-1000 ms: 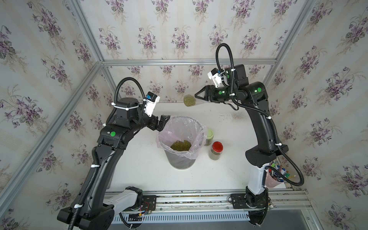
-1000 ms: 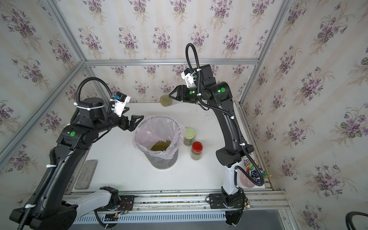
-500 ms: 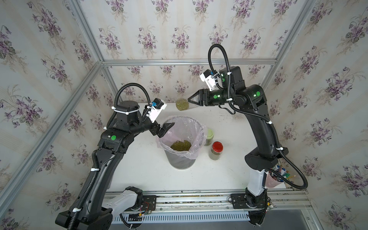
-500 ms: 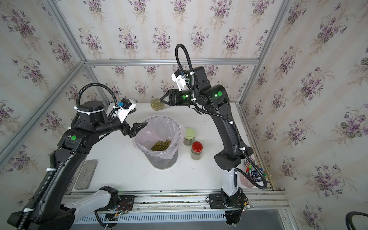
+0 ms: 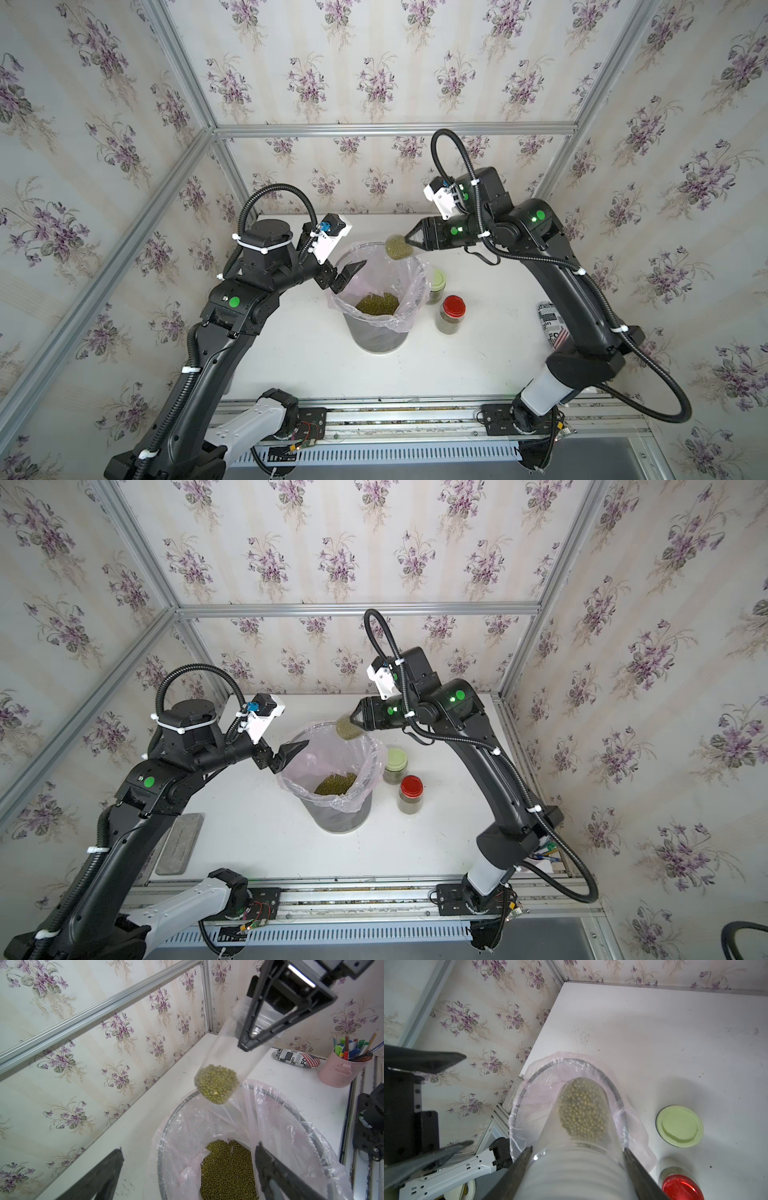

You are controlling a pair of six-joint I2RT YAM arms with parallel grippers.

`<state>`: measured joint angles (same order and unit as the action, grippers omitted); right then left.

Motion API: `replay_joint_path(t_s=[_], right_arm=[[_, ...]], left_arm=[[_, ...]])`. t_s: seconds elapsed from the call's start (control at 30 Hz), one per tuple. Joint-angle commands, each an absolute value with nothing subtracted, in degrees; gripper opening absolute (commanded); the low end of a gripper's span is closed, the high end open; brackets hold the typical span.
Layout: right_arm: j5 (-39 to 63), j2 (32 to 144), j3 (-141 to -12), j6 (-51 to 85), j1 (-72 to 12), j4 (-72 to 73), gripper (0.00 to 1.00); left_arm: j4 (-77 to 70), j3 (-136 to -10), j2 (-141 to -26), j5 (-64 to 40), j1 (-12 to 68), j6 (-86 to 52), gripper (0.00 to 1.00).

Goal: Empty moldy mung beans from jars
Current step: Pick up the jar from the center of the board.

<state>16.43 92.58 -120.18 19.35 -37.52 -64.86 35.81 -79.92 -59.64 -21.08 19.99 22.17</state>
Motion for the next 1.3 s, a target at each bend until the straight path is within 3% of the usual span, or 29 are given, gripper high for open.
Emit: replay_joint_path(t_s=[0.0, 0.7, 1.03, 1.27], right_arm=[[18.53, 89.99, -117.15, 19.42, -37.22, -55.09, 0.53], [34.33, 91.62, -116.90, 15.17, -38.12, -47.56, 0.53], [35.95, 92.24, -115.30, 13.78, -38.06, -47.19, 0.53], [35.77, 92.01, -115.66, 14.11, -38.05, -47.72, 0.53]], left_arm=[[34.11, -80.05, -59.98, -19.78, 20.24, 23.38, 0.99], [38.78, -80.98, -59.57, -18.61, 24.47, 26.23, 0.99], [40.34, -83.32, -61.61, 4.10, 29.28, 22.60, 0.99], [43.07, -85.79, -62.59, -0.41, 29.43, 23.01, 0.99]])
